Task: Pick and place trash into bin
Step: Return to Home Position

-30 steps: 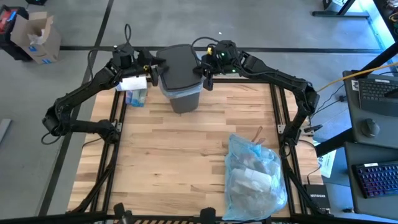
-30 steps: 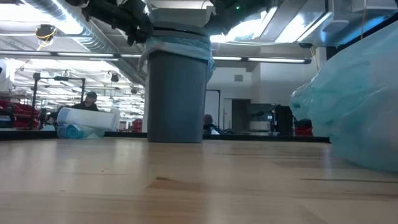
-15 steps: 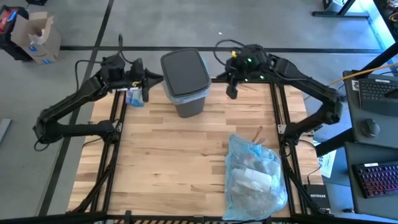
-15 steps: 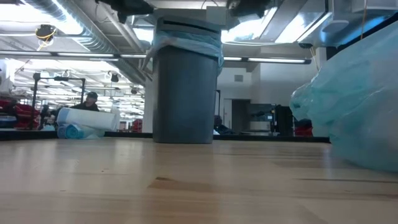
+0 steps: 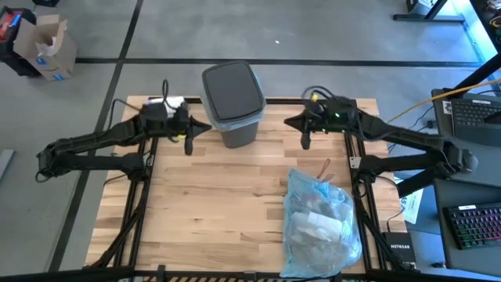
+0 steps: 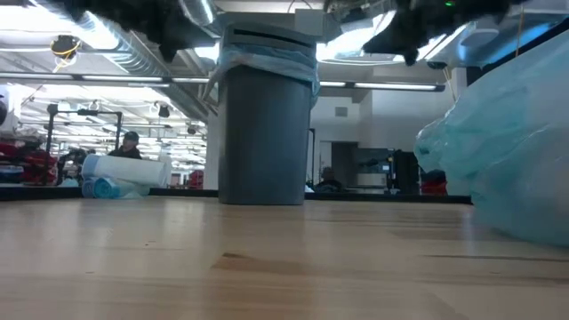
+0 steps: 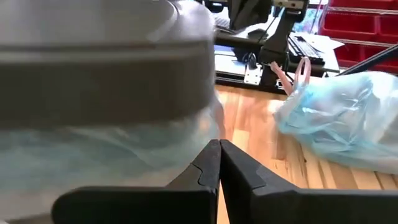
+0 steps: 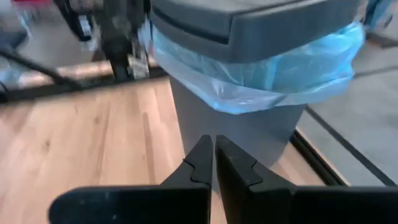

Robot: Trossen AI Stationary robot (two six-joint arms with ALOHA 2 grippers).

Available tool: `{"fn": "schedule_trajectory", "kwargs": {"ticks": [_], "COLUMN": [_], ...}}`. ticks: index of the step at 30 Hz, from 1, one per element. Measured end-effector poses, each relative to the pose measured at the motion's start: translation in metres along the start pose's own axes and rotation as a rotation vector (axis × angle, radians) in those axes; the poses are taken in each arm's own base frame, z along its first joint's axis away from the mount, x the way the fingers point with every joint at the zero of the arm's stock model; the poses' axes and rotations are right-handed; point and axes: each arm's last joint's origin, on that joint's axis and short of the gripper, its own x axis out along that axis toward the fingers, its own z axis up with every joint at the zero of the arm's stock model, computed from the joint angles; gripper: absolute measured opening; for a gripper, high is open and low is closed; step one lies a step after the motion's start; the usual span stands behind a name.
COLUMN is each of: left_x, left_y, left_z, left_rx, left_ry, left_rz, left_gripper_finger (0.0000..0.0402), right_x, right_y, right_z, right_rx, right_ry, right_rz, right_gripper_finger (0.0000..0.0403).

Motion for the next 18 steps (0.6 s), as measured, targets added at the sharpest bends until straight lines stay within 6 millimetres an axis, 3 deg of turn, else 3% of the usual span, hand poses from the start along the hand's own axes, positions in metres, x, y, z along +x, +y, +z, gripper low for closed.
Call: {"fn": "schedule_trajectory", "kwargs": {"ticks": [5,10,14,18], "left_x": [-0.006,-0.007,-0.004,-0.001], "left_y": [-0.007,-0.008,-0.008,-0.01], "left_z": [-0.029,-0.048,-0.053,-0.057], "left_rx": [-0.014,-0.036,-0.021,-0.034], "left_ry": [-0.013,0.05,0.087,0.012], "left_rz": [0.034,0.04,0.038,0.031], "left_gripper_finger": [0.0002,0.0006,0.0002,0.0003], "right_x": [-0.022,-0.029,-0.028,-0.025], "right_y": [0.004,0.005,0.006,0.006], "right_z": [-0.035,-0.071,-0.081,-0.094], "right_rx": [0.039,0.075,0.053,0.03], "right_ry": [-0.118,-0.021,-0.027,-0.116], "right_rz": [0.007,0.017,0.053,0.067], "right_gripper_finger": [0.0014,0.0014,0.0014,0.0014]}}
